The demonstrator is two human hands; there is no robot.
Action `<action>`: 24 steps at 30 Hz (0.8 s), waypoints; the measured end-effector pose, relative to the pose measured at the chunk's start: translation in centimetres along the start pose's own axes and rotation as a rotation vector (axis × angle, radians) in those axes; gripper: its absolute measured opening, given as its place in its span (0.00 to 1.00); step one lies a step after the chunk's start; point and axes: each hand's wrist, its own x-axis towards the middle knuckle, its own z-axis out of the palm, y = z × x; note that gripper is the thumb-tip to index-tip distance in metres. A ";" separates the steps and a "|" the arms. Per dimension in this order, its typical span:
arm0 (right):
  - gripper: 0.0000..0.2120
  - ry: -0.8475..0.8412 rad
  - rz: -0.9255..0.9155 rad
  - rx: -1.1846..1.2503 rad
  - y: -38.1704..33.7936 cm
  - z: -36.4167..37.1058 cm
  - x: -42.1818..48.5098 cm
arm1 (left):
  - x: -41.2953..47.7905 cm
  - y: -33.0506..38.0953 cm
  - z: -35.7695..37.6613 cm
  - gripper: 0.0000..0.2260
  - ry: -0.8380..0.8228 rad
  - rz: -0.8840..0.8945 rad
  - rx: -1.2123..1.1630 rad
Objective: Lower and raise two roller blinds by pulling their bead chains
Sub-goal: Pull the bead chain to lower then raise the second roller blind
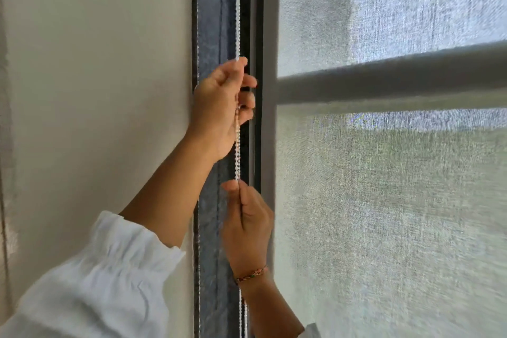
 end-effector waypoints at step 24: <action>0.09 -0.131 0.412 0.675 -8.3 -0.9 9.4 | -11.8 -4.3 -5.1 0.14 0.015 0.382 0.463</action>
